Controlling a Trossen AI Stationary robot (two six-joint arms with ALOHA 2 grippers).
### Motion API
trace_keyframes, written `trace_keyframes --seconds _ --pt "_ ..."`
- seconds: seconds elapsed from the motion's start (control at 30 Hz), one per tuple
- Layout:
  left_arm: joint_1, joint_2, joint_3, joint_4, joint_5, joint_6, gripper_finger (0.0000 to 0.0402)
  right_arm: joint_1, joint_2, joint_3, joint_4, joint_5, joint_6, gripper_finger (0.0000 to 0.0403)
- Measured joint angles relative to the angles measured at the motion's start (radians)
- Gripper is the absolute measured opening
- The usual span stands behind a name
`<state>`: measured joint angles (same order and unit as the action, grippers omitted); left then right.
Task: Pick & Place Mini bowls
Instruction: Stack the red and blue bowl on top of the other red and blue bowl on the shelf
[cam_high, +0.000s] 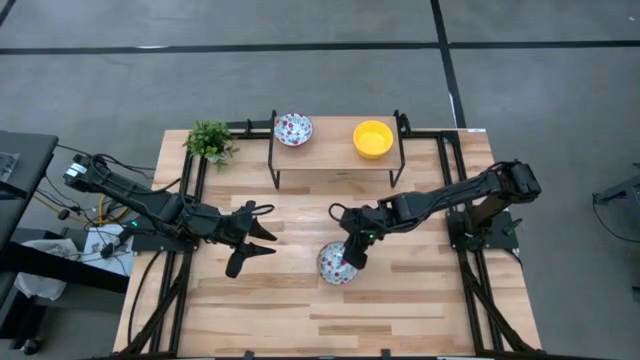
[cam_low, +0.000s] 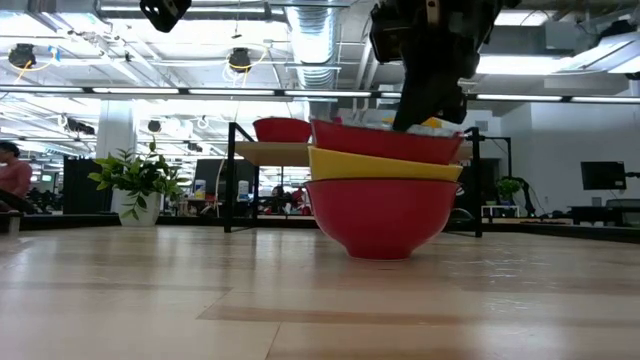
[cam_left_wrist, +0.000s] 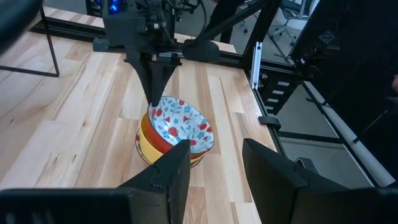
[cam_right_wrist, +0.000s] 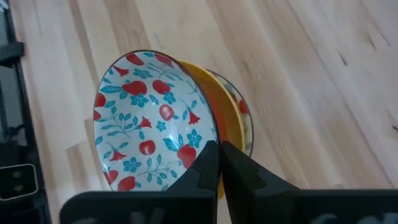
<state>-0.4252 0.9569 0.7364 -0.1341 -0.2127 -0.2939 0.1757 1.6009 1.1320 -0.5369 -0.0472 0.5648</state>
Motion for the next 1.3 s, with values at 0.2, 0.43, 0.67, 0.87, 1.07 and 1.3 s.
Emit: trace_keyframes --seconds 0.2,0.43,0.67,0.87,1.07,1.3 --pt "0.0 0.0 0.0 0.0 0.0 0.001 0.0145 -0.028 -0.033 0.001 -0.005 -0.017 0.002 0.0" --pt "0.0 0.0 0.001 0.006 -0.004 0.151 0.0145 -0.067 -0.045 0.011 -0.014 -0.129 0.019 0.0" --pt "0.0 0.0 0.001 0.027 -0.004 0.432 0.0145 -0.087 -0.045 0.038 -0.009 -0.173 0.059 0.0" --pt "0.0 0.007 0.001 0.061 -0.004 0.628 0.0145 -0.105 -0.044 0.045 -0.01 -0.192 0.078 0.0" --pt "0.0 0.11 0.001 0.1 -0.018 0.836 0.0145 -0.113 -0.044 0.045 -0.008 -0.239 0.091 0.0" --pt "0.001 0.271 0.001 0.213 -0.118 1.037 0.0145 -0.119 -0.044 0.045 -0.008 -0.288 0.113 0.0"
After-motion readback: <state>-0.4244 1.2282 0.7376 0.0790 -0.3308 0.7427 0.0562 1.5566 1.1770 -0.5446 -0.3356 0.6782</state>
